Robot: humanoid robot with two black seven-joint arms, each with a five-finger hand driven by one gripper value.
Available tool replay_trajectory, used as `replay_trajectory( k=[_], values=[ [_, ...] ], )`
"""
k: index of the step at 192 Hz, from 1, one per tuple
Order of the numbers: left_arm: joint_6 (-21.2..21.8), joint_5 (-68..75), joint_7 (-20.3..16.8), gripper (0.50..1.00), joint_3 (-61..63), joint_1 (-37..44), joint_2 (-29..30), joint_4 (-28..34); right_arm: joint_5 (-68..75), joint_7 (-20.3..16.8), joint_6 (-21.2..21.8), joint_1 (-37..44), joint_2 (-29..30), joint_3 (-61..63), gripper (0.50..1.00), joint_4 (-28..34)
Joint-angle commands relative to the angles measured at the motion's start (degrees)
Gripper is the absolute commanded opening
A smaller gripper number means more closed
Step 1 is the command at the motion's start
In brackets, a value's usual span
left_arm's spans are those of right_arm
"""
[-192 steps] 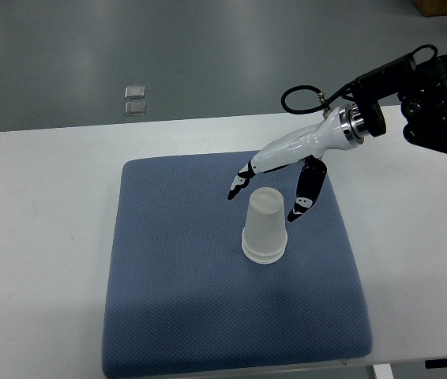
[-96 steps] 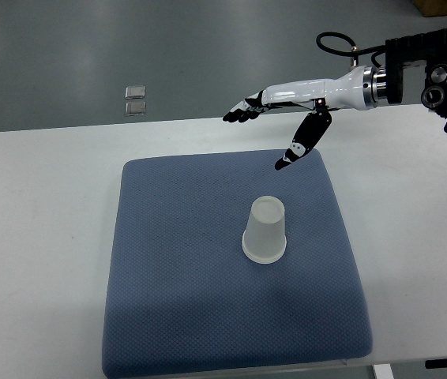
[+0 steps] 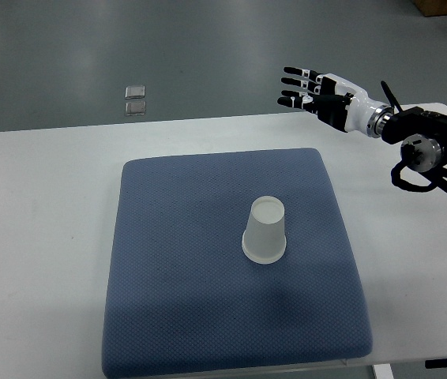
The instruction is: Stack paper cups
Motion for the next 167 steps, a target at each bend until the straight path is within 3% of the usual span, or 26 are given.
replay_trajectory(
  k=[1,33,97,167],
  values=[
    [0.0,0.0,0.0,1.0,0.0,-0.01,0.0,0.0,4.46,-3.54,-0.06,-1.55,1.71,2.34,0.921,-1.85],
    [0.0,0.0,0.0,1.0,0.0,-0.01,0.0,0.0,10.79,-8.11,1.09,-2.78,1.53,4.45,0.921,-1.85],
    [0.0,0.0,0.0,1.0,0.0,-0.01,0.0,0.0,11.05,-7.32,6.71,-3.13,1.53,4.54,0.924,-1.85],
    [0.0,0.0,0.0,1.0,0.0,-0.01,0.0,0.0,11.14,-5.91,6.71,-5.68,1.62,4.72,0.924,-2.2]
  ],
)
